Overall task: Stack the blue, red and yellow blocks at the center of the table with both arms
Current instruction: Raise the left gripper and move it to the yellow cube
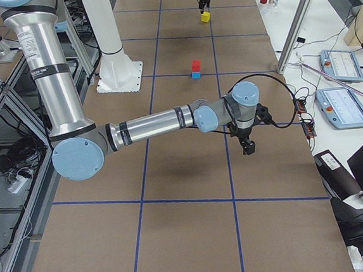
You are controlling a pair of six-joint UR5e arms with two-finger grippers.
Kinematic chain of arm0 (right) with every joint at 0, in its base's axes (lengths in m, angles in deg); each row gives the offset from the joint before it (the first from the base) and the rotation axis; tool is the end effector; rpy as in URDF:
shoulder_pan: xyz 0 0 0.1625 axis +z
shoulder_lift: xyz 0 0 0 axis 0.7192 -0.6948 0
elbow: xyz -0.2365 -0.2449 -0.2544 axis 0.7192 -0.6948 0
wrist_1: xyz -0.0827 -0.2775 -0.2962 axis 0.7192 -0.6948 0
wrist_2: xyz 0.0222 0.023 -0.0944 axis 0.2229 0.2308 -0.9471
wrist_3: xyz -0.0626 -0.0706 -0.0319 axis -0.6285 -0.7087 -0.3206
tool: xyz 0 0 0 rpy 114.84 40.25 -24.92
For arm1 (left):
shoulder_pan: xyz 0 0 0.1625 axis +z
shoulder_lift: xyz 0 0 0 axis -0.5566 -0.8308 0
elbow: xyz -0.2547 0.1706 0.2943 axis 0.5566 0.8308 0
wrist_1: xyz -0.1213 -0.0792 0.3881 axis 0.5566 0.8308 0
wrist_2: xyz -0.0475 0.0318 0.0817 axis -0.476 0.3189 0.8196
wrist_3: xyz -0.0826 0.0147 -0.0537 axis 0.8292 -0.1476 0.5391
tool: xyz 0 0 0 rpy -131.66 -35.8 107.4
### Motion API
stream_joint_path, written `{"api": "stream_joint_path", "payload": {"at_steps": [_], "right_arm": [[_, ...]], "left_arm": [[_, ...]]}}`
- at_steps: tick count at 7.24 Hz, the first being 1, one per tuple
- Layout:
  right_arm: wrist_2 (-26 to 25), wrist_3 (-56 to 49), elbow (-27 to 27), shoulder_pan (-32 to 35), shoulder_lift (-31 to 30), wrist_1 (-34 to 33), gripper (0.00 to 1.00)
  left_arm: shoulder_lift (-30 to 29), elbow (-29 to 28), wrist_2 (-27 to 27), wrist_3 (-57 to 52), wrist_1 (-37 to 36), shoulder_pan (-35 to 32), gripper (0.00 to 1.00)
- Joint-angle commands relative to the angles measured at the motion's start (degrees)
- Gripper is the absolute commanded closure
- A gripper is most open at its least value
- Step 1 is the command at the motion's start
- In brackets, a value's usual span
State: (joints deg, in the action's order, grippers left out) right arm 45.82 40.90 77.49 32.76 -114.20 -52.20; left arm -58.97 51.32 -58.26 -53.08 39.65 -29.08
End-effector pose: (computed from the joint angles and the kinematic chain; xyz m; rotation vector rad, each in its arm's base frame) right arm -0.0523 -0.5951 0.5277 0.2746 -0.7776 -0.3640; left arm 0.2103 -0.5677 0.5241 0.2280 0.7575 0.5245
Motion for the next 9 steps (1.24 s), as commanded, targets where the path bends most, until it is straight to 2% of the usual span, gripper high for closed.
{"api": "stream_joint_path", "payload": {"at_steps": [1, 8, 9], "right_arm": [[0.0, 0.0, 0.0, 0.0, 0.0, 0.0, 0.0], [0.0, 0.0, -0.4, -0.1, 0.2, 0.0, 0.0], [0.0, 0.0, -0.4, -0.1, 0.2, 0.0, 0.0]], "left_arm": [[0.8, -7.0, -1.5, -0.8, 8.6, -0.2, 0.0], [0.1, -11.2, -1.5, -0.2, 8.6, 0.0, 0.0], [0.0, -11.3, -1.5, -0.1, 8.7, 0.1, 0.04]]}}
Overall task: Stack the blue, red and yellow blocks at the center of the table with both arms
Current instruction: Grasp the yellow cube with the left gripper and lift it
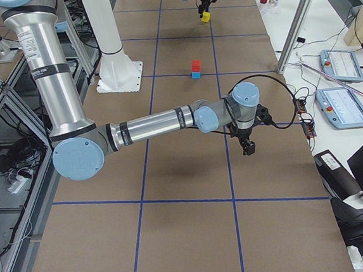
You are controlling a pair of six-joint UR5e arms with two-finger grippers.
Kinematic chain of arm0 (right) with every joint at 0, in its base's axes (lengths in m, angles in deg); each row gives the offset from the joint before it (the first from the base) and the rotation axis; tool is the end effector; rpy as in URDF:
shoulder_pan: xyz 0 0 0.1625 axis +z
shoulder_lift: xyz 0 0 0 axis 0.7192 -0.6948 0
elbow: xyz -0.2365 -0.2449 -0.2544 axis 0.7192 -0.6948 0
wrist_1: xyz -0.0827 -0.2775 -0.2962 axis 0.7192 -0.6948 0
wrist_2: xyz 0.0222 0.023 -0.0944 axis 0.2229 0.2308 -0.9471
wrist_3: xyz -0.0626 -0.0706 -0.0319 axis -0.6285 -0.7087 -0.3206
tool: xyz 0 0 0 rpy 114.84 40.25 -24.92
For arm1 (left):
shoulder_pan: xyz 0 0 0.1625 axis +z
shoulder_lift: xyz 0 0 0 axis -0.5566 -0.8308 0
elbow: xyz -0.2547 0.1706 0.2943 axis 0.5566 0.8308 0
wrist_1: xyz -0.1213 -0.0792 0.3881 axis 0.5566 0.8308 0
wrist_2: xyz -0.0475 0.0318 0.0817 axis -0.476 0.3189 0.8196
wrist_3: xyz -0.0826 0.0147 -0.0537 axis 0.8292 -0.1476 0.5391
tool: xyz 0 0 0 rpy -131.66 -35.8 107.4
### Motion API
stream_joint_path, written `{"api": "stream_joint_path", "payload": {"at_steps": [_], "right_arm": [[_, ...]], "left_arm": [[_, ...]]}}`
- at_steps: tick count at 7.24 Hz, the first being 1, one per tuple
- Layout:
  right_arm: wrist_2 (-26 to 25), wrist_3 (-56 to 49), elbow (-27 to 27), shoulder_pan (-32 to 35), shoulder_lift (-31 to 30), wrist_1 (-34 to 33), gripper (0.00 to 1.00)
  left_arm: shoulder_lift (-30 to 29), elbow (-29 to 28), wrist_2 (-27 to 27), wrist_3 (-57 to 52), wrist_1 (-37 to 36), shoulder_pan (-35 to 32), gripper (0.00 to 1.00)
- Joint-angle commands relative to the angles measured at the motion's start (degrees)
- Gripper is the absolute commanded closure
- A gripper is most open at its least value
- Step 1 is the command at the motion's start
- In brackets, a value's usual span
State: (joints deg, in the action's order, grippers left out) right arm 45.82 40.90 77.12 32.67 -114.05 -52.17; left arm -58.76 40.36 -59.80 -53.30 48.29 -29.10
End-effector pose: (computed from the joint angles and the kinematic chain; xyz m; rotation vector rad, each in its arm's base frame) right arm -0.0535 -0.5962 0.5294 0.2708 -0.7777 -0.3643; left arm 0.2142 -0.5713 0.6042 0.1793 0.7729 0.5182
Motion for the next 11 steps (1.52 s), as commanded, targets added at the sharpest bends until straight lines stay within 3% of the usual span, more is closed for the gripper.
{"api": "stream_joint_path", "payload": {"at_steps": [1, 2, 3, 4, 7, 9, 11], "right_arm": [[0.0, -0.1, 0.0, 0.0, 0.0, 0.0, 0.0], [0.0, -0.1, -0.2, 0.0, 0.1, 0.0, 0.0], [0.0, -0.1, -0.2, 0.0, 0.0, 0.1, 0.0], [0.0, -0.1, -0.2, 0.0, 0.0, 0.1, 0.0], [0.1, -0.1, -0.2, 0.0, 0.1, 0.1, 0.0], [0.1, 0.0, -0.2, 0.0, 0.1, 0.1, 0.0], [0.1, 0.0, -0.1, 0.0, 0.1, 0.1, 0.0]], "left_arm": [[-0.2, -0.4, 0.1, 0.0, 0.1, 0.2, 0.1], [-0.3, -0.7, 0.0, 0.0, 0.1, 0.2, 0.3], [-0.4, -0.7, 0.0, 0.0, 0.1, 0.2, 0.72], [-0.9, -0.4, 0.0, 0.2, 0.1, 0.3, 1.0], [-6.7, 1.8, -5.3, 7.3, -5.8, -1.7, 1.0], [-13.1, 9.1, -5.0, 21.5, -17.4, -1.2, 1.0], [-19.6, 13.2, -4.8, 36.7, -21.8, 4.1, 1.0]]}}
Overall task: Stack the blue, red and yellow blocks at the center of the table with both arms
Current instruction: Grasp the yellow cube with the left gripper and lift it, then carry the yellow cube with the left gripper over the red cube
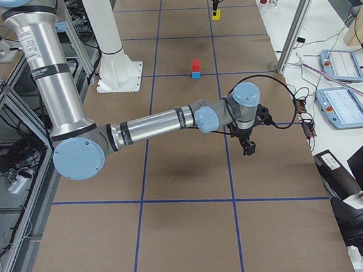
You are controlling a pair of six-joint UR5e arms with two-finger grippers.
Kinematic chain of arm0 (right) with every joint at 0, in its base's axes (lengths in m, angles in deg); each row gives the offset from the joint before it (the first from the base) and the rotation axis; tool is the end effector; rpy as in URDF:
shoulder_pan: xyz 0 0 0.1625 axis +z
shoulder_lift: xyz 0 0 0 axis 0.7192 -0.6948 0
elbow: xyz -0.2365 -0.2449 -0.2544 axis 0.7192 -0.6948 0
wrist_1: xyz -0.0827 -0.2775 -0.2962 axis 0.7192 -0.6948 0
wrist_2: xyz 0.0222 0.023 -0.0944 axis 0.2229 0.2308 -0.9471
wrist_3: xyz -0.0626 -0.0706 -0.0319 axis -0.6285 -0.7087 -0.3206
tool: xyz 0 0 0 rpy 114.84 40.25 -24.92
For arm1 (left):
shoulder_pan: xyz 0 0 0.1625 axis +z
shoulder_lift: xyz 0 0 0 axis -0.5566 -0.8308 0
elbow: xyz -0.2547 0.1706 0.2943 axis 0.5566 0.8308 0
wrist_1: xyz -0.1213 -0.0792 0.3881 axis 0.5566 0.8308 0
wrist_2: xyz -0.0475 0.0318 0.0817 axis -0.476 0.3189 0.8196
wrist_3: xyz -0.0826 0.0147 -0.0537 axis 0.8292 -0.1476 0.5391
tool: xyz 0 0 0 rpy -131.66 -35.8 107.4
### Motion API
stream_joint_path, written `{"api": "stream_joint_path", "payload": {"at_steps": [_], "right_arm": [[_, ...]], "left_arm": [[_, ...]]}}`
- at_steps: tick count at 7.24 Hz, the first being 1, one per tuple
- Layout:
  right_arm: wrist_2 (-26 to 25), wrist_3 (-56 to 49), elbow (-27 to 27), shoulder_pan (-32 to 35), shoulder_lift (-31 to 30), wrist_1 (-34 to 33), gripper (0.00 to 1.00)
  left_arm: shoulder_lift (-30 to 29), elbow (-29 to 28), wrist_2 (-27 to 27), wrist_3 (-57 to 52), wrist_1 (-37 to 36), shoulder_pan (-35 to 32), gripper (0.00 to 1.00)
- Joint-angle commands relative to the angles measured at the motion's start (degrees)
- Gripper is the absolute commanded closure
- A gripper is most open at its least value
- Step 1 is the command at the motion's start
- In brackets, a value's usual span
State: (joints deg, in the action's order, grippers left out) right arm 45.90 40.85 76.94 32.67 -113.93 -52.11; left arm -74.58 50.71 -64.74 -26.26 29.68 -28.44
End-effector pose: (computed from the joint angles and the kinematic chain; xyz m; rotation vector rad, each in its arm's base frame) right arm -0.0538 -0.5971 0.5295 0.2710 -0.7790 -0.3653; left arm 0.2576 -0.6253 0.3696 0.0565 0.9100 0.1515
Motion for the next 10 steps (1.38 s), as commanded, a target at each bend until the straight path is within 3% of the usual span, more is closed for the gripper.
{"api": "stream_joint_path", "payload": {"at_steps": [1, 3, 5, 7, 10], "right_arm": [[0.0, 0.1, 0.1, 0.0, 0.0, 0.0, 0.0], [0.0, 0.0, 0.1, 0.0, 0.0, 0.0, 0.0], [0.0, 0.0, 0.1, 0.0, 0.0, 0.1, 0.0], [0.0, 0.1, 0.1, 0.0, -0.1, 0.1, 0.0], [0.0, 0.1, 0.1, 0.0, 0.1, 0.1, 0.0]], "left_arm": [[-8.3, 2.9, 1.1, 17.6, -4.7, 7.0, 1.0], [-19.1, 2.2, 9.2, 29.3, -11.3, 18.3, 1.0], [-26.2, 1.4, 11.0, 33.3, -15.1, 22.6, 1.0], [-28.1, -1.2, 22.3, 33.2, -14.9, 30.2, 1.0], [-29.1, -3.7, 22.3, 33.0, -14.8, 30.4, 1.0]]}}
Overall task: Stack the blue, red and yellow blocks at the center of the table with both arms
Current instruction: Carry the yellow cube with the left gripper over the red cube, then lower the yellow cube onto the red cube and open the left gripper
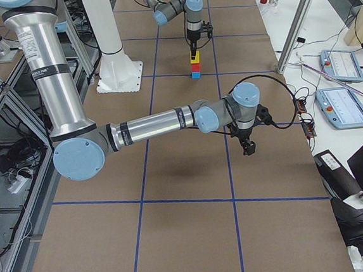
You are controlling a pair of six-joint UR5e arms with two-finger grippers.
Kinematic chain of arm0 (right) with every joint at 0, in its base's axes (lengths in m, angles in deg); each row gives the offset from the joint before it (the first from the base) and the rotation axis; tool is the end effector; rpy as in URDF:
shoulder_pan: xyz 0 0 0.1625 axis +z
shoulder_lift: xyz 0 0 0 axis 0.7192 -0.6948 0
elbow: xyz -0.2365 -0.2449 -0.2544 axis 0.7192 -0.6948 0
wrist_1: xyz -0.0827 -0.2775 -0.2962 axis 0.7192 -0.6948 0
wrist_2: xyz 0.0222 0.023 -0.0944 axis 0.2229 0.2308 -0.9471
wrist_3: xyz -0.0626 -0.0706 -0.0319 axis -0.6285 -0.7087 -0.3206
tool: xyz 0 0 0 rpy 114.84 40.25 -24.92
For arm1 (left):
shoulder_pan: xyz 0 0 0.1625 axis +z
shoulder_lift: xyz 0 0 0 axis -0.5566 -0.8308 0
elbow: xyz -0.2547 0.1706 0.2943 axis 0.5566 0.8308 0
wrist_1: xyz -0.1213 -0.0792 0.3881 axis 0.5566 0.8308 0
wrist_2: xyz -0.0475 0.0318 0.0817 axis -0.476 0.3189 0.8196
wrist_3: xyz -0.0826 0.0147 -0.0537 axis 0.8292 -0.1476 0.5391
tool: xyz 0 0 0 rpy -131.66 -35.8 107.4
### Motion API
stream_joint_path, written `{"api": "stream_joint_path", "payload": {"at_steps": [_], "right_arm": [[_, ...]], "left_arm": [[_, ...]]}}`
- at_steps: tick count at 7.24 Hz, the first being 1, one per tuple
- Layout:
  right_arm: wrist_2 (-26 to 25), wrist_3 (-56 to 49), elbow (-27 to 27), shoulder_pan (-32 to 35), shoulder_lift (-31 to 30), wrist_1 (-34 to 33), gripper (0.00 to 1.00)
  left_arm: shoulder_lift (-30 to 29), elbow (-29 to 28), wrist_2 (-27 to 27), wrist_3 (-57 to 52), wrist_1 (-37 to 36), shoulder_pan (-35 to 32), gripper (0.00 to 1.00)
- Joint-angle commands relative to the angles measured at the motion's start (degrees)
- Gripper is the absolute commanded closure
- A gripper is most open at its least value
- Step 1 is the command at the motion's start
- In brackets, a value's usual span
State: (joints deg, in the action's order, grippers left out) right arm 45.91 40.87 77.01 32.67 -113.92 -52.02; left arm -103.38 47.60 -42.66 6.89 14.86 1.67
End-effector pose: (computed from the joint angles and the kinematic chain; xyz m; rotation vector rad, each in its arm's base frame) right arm -0.0538 -0.5972 0.5286 0.2737 -0.7793 -0.3661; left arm 0.5682 -0.4689 0.0849 0.0070 0.7999 0.0373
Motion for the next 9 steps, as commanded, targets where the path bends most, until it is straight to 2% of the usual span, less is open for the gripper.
{"api": "stream_joint_path", "payload": {"at_steps": [1, 7, 8, 9], "right_arm": [[0.0, 0.0, 0.0, 0.0, 0.1, 0.0, 0.0], [0.0, 0.0, -0.1, 0.0, 0.1, 0.0, 0.0], [0.0, 0.0, -0.1, 0.0, 0.1, 0.0, 0.0], [0.0, 0.0, -0.1, 0.0, 0.1, 0.0, 0.0]], "left_arm": [[-0.8, -1.2, 0.3, -0.1, 0.0, 0.2, 1.0], [-1.8, -3.2, 0.2, -2.2, 0.4, -0.1, 1.0], [-1.7, -3.2, 0.2, -2.2, 0.4, -0.1, 0.95], [-1.7, -3.2, 0.2, -2.2, 0.4, -0.1, 0.78]]}}
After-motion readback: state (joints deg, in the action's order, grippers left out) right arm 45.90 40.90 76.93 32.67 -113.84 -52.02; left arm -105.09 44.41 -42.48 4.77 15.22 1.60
